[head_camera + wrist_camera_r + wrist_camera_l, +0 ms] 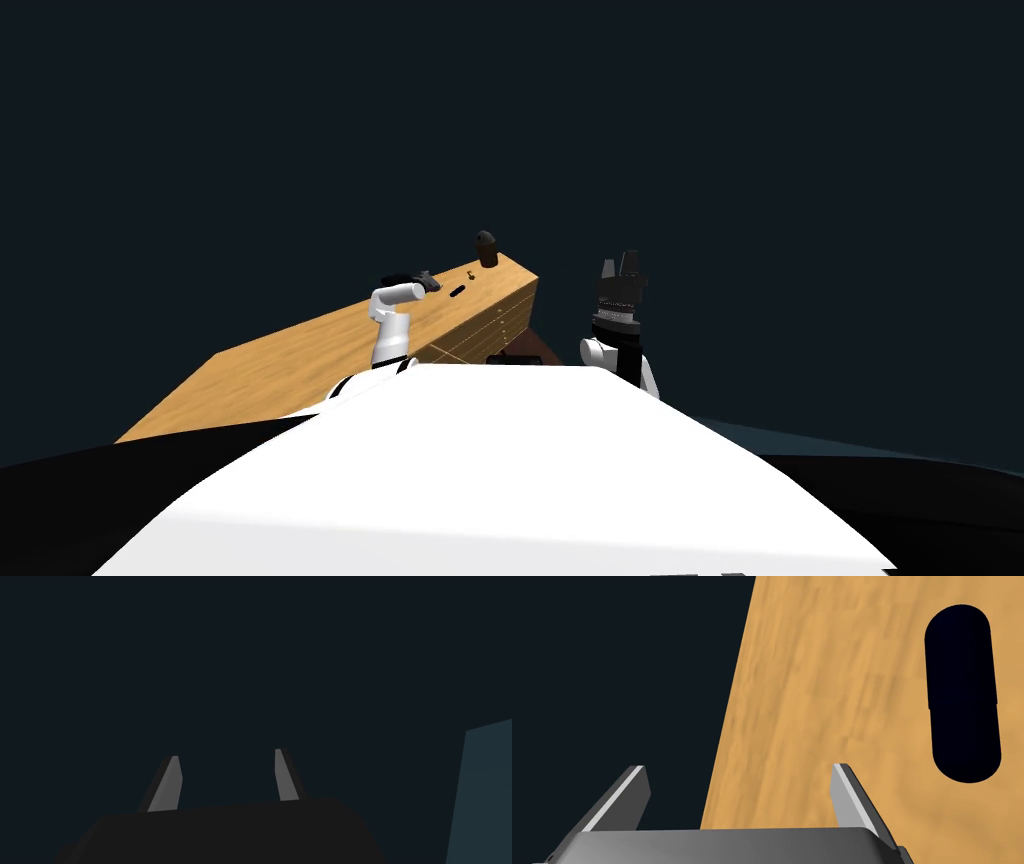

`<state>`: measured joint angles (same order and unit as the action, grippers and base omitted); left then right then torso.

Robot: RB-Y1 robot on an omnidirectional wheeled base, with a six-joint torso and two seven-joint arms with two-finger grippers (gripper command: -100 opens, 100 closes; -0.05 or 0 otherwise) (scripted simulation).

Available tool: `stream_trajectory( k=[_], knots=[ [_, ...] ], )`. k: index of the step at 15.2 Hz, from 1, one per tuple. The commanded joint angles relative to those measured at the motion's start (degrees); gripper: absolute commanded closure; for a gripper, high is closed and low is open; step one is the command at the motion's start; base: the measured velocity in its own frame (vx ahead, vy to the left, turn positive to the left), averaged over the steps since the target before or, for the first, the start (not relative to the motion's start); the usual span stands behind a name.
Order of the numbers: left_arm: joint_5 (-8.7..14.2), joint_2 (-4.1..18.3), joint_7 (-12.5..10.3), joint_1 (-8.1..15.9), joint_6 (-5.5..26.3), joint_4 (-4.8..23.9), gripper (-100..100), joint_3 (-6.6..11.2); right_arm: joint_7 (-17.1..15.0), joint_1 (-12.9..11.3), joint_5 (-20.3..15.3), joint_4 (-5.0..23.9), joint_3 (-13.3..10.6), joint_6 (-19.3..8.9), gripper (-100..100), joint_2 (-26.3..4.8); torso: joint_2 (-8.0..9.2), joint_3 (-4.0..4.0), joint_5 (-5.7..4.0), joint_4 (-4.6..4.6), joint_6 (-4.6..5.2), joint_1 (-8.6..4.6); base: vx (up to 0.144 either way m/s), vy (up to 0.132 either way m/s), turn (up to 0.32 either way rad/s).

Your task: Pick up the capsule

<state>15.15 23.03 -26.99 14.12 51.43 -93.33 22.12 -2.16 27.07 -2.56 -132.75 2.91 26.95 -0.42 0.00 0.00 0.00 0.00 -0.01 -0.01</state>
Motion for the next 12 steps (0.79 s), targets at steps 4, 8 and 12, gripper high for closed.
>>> stream_trajectory(
  k=[4, 8, 12],
  knots=[
    [1.4, 0.2, -2.5, 3.1, 6.0, 3.4, -100, 1.42, 0.0, 0.0, 0.0, 0.0, 0.0, 0.0, 0, 0.0, -0.01, 0.0, 0.0, 0.0, 0.03, -0.01, -0.003, -0.001, -0.092],
    [2.5, 0.3, -4.5, 5.4, 10.2, 6.3, -100, 2.55, 0.0, 0.0, 0.0, 0.0, 0.0, 0.0, 0, 0.0, 0.0, 0.0, 0.0, 0.0, 0.01, -0.01, -0.002, 0.0, -0.068],
    [3.4, 0.3, -6.2, 7.2, 14.2, 8.9, -100, 3.48, 0.0, 0.0, 0.0, 0.0, 0.0, 0.0, 0, 0.0, 0.0, 0.0, 0.0, 0.0, 0.01, 0.0, -0.002, 0.001, -0.082]
  ],
)
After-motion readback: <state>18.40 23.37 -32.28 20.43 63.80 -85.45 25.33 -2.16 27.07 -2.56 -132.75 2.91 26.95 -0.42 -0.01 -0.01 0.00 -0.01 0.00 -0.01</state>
